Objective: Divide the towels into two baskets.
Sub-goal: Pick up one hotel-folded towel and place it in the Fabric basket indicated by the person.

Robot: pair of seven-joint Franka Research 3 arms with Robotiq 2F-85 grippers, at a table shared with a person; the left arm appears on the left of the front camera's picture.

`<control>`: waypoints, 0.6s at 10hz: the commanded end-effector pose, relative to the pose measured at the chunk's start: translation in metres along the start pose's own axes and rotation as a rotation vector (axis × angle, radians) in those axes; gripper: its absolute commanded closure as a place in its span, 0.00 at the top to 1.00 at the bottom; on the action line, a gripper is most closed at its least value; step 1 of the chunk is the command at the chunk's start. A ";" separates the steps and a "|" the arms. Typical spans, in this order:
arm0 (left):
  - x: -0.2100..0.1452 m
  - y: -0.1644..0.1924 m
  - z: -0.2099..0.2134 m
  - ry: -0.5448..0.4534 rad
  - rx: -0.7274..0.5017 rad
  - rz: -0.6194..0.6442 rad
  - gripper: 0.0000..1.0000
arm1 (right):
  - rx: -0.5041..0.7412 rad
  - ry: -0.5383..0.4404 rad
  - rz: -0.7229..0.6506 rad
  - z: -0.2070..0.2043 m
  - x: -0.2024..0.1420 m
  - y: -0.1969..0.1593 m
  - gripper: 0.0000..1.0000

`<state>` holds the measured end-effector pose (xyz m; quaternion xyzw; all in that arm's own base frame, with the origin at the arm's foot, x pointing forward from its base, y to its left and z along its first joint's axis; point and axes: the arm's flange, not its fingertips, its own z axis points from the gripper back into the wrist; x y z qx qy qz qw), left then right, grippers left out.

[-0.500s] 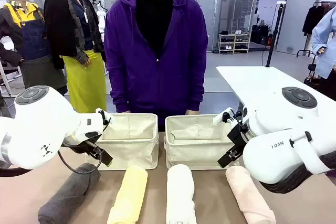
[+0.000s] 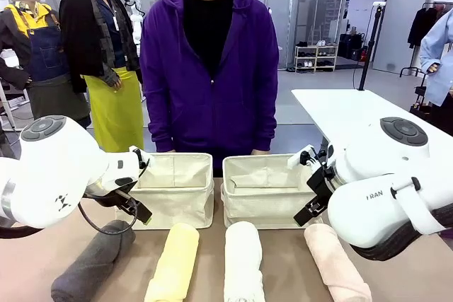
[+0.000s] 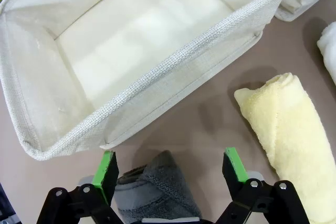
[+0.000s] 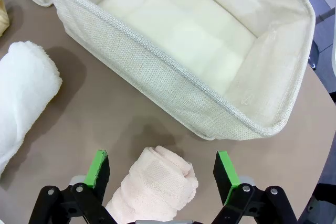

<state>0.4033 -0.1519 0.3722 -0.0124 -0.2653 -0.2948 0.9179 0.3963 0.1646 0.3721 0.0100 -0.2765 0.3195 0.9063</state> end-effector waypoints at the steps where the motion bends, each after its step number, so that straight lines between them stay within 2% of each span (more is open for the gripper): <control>1: 0.000 0.000 0.000 0.000 0.000 0.001 1.00 | 0.001 0.000 0.000 0.000 0.000 0.001 1.00; 5: 0.000 0.000 0.000 0.000 0.000 0.000 1.00 | 0.001 0.000 0.000 0.000 0.000 0.001 1.00; 6: 0.006 -0.001 0.006 0.016 -0.066 0.001 1.00 | 0.000 0.000 0.000 0.000 0.000 0.000 1.00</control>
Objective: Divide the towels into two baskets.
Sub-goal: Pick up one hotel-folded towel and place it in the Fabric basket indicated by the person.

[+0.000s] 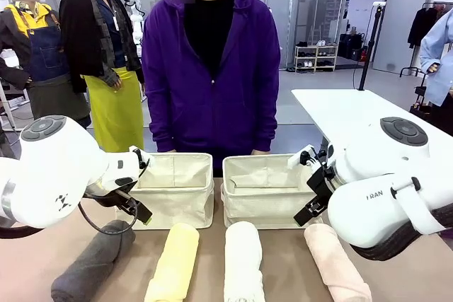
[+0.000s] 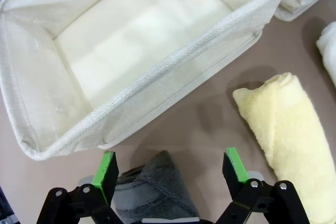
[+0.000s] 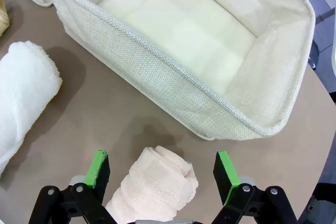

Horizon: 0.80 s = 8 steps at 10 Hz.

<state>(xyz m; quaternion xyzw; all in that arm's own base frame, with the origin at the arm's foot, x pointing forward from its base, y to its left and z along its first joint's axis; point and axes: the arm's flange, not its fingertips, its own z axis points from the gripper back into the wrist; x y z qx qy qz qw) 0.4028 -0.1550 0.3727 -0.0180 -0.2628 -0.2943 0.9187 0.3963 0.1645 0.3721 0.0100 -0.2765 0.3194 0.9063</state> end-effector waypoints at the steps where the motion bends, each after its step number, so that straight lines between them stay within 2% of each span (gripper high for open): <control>1: 0.010 0.006 0.014 0.030 -0.050 0.005 1.00 | 0.004 -0.010 -0.003 0.006 0.006 -0.002 1.00; 5: 0.019 0.023 0.050 0.041 -0.146 0.052 1.00 | 0.146 -0.023 -0.043 0.047 0.018 -0.014 1.00; 7: 0.019 0.037 0.078 -0.012 -0.305 0.098 1.00 | 0.300 -0.050 -0.133 0.073 0.020 -0.024 1.00; 8: 0.010 0.052 0.096 -0.054 -0.456 0.157 1.00 | 0.404 -0.065 -0.205 0.091 0.016 -0.037 1.00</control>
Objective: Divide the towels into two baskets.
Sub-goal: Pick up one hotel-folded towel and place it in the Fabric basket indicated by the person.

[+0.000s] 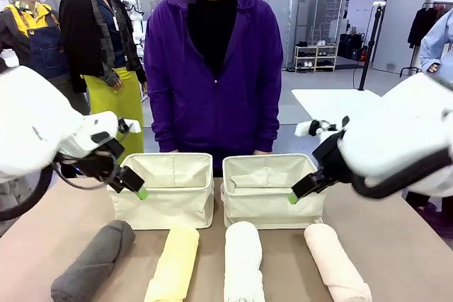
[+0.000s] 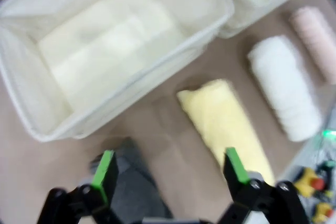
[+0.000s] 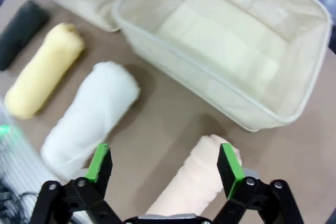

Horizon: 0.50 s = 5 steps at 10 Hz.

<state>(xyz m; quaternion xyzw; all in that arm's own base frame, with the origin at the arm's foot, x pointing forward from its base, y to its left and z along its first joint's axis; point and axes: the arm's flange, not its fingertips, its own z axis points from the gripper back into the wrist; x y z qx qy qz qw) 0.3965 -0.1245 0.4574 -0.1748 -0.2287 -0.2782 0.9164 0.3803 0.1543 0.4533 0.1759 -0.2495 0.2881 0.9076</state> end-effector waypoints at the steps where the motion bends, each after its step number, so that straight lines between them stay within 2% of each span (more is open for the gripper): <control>1: -0.018 0.027 0.042 -0.079 -0.255 0.090 1.00 | 0.198 -0.032 -0.142 0.039 -0.010 -0.034 1.00; 2: -0.032 0.039 0.060 -0.076 -0.266 0.132 1.00 | 0.288 -0.046 -0.198 0.057 -0.020 -0.050 1.00; 4: -0.062 0.062 0.094 -0.162 -0.438 0.146 1.00 | 0.440 -0.140 -0.358 0.092 -0.051 -0.091 1.00; 5: -0.073 0.071 0.102 -0.180 -0.481 0.167 1.00 | 0.487 -0.173 -0.422 0.110 -0.066 -0.111 1.00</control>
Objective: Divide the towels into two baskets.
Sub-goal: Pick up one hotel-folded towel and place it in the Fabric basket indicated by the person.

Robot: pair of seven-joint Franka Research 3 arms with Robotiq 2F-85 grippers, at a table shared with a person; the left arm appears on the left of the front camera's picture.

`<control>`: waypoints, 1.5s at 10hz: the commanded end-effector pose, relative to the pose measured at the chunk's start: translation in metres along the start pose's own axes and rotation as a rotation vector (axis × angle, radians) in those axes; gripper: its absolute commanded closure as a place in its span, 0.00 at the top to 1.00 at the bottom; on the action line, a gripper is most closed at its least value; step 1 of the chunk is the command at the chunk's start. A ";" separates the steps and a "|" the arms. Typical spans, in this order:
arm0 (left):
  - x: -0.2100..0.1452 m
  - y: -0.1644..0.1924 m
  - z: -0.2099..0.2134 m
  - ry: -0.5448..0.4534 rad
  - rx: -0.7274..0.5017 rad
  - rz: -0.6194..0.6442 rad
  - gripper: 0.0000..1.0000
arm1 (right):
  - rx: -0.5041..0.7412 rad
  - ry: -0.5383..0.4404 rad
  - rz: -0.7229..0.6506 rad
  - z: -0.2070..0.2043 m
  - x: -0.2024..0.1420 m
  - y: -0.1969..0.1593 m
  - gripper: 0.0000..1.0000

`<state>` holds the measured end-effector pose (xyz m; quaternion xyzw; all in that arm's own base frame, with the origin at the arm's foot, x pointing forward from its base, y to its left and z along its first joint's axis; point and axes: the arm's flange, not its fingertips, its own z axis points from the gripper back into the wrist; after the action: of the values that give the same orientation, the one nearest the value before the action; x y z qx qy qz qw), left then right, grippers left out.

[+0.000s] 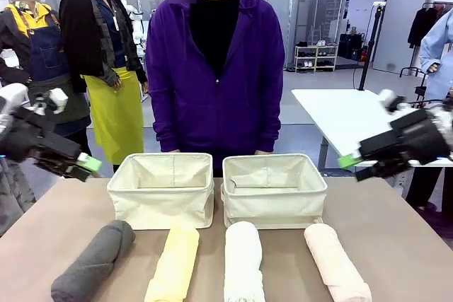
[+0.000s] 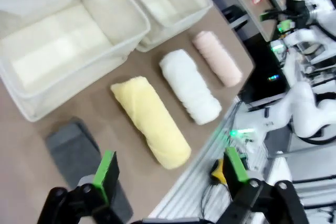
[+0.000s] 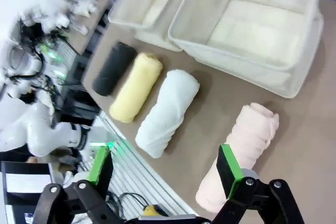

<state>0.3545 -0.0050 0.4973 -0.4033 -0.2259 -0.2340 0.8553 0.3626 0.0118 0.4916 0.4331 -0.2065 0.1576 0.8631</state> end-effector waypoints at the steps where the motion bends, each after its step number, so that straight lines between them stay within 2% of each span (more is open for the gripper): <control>1: -0.020 0.017 0.026 -0.050 -0.094 0.039 1.00 | 0.080 -0.096 -0.106 0.043 -0.013 -0.028 1.00; 3: -0.059 0.047 0.088 -0.188 -0.142 0.095 1.00 | 0.134 -0.162 -0.117 0.100 -0.040 -0.051 1.00; 5: -0.098 0.068 0.136 -0.267 -0.091 0.124 1.00 | 0.116 -0.282 -0.146 0.145 -0.066 -0.067 1.00; 6: -0.108 0.079 0.146 -0.296 -0.080 0.176 1.00 | 0.111 -0.341 -0.181 0.161 -0.077 -0.075 1.00; 7: -0.114 0.085 0.149 -0.315 -0.067 0.206 1.00 | 0.099 -0.382 -0.210 0.173 -0.084 -0.081 1.00; 8: -0.114 0.084 0.153 -0.342 -0.052 0.196 1.00 | 0.071 -0.384 -0.227 0.177 -0.086 -0.083 1.00; 9: -0.107 0.082 0.144 -0.319 -0.037 0.177 1.00 | 0.063 -0.367 -0.215 0.170 -0.080 -0.083 1.00; 10: -0.128 0.086 0.158 -0.329 -0.044 0.220 1.00 | 0.077 -0.375 -0.239 0.184 -0.091 -0.082 1.00; 15: -0.128 0.086 0.158 -0.329 -0.044 0.220 1.00 | 0.077 -0.375 -0.239 0.184 -0.091 -0.082 1.00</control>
<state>0.2728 0.1962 0.4631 -0.4717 -0.3059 -0.0648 0.8244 0.2808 -0.1933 0.4882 0.5066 -0.2941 -0.0295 0.8099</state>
